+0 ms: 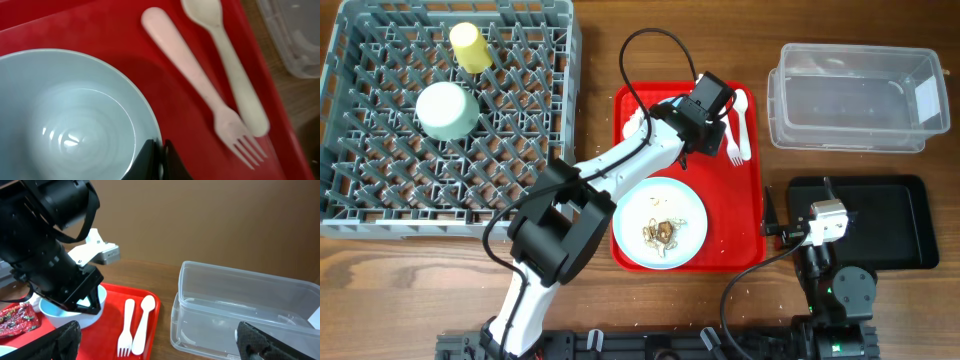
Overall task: Sort waste into correct bins and load items into the dishwasher rack
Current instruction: 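Move the left gripper to the small light-blue bowl and grasp it, then carry the small bowl to the rack's lower left and release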
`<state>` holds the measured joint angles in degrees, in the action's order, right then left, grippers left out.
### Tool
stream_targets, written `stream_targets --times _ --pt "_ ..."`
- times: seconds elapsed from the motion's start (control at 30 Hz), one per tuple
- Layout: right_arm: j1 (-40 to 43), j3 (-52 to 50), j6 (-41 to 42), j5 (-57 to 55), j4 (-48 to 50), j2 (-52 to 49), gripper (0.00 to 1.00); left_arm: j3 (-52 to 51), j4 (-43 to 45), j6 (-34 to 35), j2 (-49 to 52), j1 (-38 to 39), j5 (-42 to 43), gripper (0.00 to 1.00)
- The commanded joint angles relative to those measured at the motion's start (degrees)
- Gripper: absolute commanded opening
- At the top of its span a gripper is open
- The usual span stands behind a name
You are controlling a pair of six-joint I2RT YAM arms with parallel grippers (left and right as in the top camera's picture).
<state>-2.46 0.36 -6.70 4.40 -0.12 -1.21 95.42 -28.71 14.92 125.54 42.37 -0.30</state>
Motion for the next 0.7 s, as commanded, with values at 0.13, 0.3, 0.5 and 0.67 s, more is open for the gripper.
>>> stream_targets --times 0.13,0.3,0.5,0.67 --pt "0.24 -0.02 0.72 -0.57 0.15 0.24 1.0 3.1 -1.29 1.86 -20.9 -0.42 5.79 0.04" --pt "0.24 -0.02 0.72 -0.59 0.15 0.26 1.0 3.1 -22.53 11.58 -36.76 -14.99 5.62 0.04" --pt "0.24 -0.02 0.7 -0.59 0.15 0.26 1.0 1.38 -31.36 12.35 -38.58 -54.62 41.55 0.04" --pt "0.24 -0.02 0.7 -0.59 0.15 0.24 1.0 -9.53 -30.82 2.38 -34.32 -77.77 67.78 0.04"
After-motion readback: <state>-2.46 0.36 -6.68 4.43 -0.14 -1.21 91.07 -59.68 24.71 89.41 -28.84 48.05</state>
